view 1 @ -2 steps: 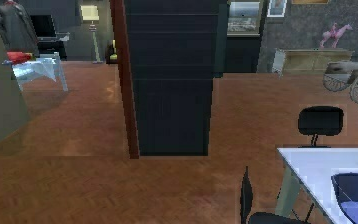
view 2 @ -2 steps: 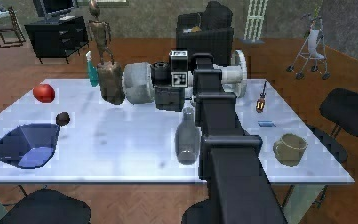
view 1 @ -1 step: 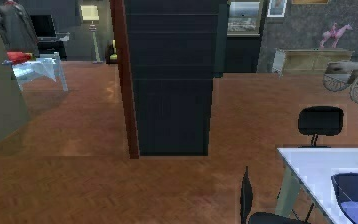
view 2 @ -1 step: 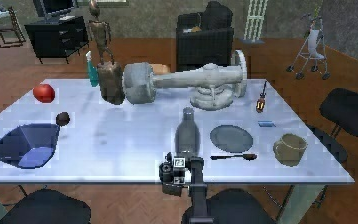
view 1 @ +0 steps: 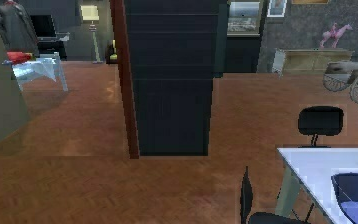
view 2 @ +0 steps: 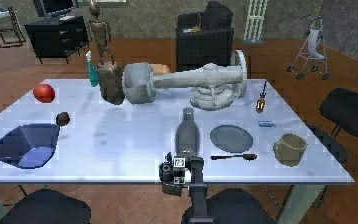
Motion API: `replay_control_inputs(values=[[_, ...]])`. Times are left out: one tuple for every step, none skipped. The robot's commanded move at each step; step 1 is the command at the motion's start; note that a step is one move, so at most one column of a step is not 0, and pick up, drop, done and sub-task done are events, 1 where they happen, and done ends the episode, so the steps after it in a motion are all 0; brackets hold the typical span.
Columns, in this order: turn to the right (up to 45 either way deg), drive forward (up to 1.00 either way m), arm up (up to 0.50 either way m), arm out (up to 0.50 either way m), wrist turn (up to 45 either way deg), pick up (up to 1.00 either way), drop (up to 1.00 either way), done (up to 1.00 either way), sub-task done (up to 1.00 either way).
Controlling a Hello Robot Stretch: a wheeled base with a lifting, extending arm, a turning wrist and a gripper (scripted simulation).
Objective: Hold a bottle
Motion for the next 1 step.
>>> replay_control_inputs(values=[[0.0,0.00,0.10,0.00,0.0,0.00,0.00,0.00,0.00]])
